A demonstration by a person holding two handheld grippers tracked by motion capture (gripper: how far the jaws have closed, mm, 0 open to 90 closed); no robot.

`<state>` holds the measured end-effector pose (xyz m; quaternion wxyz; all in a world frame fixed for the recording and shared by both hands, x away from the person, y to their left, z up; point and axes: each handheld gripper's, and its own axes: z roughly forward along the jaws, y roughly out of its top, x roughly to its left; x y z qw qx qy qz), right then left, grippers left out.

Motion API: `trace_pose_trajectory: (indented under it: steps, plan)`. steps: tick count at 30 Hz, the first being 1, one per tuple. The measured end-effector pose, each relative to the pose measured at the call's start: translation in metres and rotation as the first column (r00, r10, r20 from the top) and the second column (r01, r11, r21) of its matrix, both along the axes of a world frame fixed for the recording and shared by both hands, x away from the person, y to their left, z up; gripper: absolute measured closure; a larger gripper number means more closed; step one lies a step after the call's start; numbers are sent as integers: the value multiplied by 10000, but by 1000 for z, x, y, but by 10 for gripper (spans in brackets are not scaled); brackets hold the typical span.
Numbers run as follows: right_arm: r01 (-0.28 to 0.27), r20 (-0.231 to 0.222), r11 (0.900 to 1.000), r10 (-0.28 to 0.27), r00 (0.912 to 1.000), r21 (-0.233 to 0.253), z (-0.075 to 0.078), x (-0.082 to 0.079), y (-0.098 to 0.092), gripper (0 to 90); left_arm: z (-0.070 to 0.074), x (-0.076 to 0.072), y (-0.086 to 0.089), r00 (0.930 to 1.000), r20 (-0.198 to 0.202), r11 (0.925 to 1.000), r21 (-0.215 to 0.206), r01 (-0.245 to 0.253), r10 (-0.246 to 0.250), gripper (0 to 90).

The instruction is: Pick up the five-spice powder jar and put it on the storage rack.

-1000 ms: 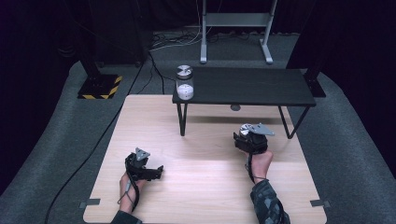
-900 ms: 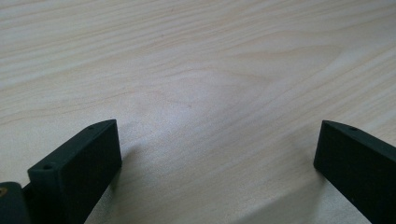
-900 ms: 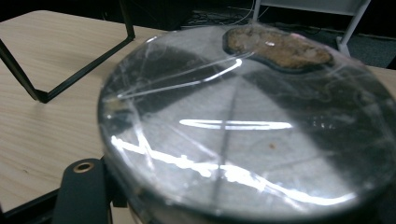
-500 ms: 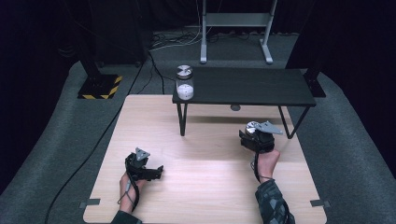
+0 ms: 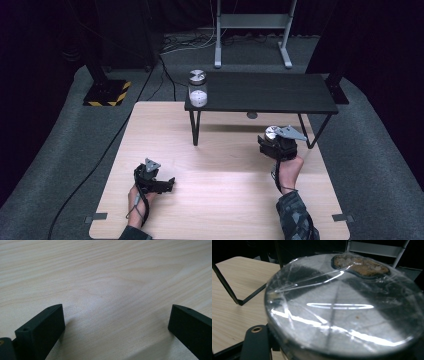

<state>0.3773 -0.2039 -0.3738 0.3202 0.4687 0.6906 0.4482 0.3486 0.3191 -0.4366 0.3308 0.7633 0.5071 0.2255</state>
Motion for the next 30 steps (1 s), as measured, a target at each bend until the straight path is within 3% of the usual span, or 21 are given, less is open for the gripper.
trace_pose_trajectory:
  steps: [7,12,30]
  plan:
    - [-164,63,9999,164,9998,-36,10,-2,-1,297,0,0,0,10000,1,10000,-2,0,0,4]
    - [-387,6,9981,388,9992,486,16,-1,-9,297,0,0,0,10000,1,10000,-3,-2,2,4]
    - [-522,313,9986,522,9981,8,40,-3,-7,297,0,0,0,10000,2,10000,1,-1,1,4]
